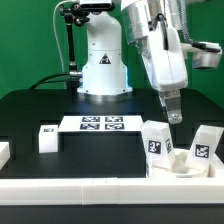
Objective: Assemble stool
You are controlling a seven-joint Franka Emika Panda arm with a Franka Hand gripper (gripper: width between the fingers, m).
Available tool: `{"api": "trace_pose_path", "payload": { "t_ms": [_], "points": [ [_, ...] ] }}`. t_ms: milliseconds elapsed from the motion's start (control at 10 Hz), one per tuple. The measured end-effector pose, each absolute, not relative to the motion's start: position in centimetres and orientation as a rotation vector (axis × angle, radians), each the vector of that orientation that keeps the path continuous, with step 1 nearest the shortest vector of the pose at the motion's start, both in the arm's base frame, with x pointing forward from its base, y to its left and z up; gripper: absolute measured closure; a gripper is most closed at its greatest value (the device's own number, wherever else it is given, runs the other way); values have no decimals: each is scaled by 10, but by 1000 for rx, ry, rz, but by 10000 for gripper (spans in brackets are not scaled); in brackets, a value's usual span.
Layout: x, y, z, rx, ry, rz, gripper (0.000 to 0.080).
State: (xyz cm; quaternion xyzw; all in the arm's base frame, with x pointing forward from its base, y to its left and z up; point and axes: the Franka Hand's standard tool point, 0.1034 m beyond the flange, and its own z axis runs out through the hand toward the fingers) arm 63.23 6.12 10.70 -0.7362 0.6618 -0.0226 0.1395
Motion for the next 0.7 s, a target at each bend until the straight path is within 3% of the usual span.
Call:
{"api": "trace_pose_path", "payload": {
  "t_ms": [700],
  "points": [
    [635, 59, 113, -2715, 1090, -78, 151]
  ]
}}
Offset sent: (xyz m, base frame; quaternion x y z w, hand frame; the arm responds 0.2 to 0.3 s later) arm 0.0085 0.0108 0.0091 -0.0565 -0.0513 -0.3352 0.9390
